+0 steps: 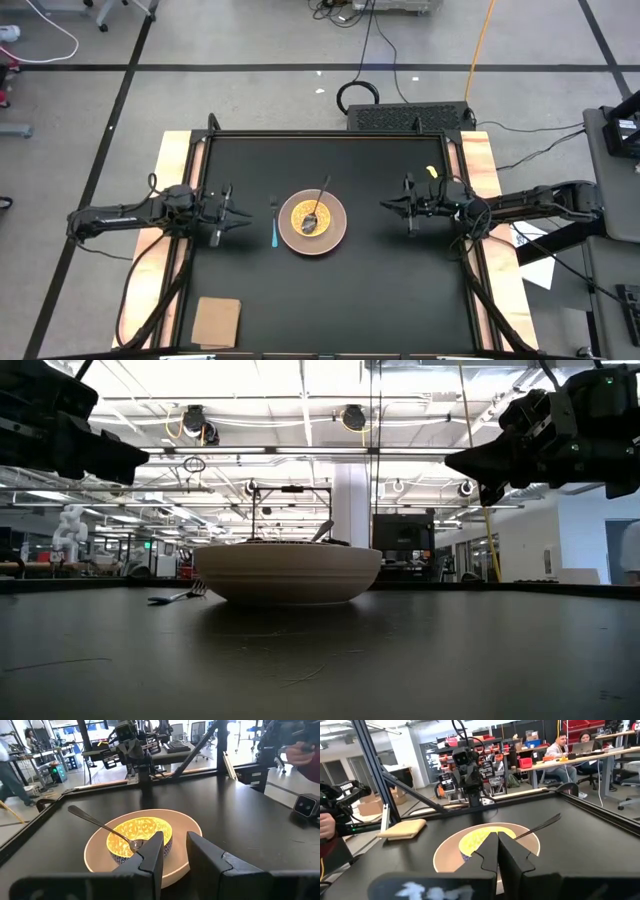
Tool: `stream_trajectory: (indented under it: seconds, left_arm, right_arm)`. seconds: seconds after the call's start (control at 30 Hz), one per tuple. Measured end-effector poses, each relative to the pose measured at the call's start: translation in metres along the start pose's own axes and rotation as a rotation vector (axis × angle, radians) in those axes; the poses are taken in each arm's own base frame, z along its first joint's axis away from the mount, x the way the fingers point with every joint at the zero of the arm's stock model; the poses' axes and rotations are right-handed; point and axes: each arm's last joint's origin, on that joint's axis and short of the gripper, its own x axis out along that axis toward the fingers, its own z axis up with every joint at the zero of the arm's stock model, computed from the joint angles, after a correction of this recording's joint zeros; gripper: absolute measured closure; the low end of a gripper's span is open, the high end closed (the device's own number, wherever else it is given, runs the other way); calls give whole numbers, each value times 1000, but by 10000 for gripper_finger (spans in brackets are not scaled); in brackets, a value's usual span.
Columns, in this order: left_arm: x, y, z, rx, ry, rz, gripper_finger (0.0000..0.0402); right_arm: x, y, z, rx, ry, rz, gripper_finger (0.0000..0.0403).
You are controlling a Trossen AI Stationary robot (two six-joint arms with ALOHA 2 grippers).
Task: Set table place
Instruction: Return to Home Position
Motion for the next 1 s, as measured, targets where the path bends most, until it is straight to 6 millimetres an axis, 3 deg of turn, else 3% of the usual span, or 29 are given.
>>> stream_trajectory:
  seconds: [1.0]
  left_arm:
    - [0,1,1,-53,-12,14,311]
  right_arm:
    - [0,-1,3,-3,-37,-48,403]
